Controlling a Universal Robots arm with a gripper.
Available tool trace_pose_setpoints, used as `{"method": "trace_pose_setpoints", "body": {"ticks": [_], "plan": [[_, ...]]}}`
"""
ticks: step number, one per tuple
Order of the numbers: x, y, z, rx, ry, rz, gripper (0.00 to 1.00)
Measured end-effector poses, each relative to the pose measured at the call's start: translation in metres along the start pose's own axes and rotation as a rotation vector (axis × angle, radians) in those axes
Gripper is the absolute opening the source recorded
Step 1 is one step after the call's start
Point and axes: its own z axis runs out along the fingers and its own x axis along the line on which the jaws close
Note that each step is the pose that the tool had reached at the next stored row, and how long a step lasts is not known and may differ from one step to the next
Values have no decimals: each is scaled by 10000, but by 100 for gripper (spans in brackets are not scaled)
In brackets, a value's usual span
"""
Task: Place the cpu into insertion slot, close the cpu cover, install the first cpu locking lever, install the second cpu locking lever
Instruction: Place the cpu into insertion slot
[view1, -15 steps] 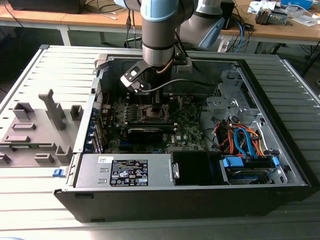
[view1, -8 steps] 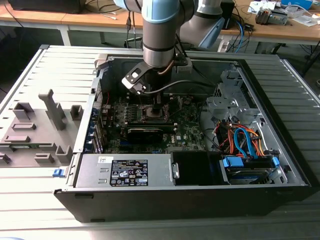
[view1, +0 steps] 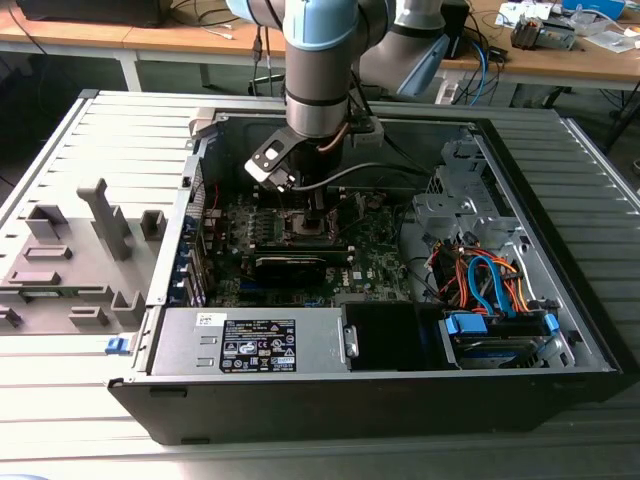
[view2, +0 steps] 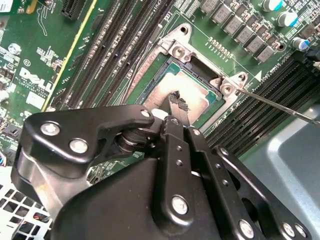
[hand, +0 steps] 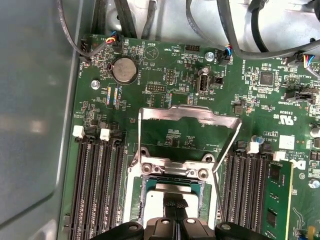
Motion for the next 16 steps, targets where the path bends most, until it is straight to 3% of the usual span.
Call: {"method": "trace_pose_setpoints", "body": {"ticks": [3,8,16], "plan": [[3,3,-22,-19,25,2,11],[-9,5,-240,-3,2,0,11],[-17,8,-437,-2,2,0,11]]}}
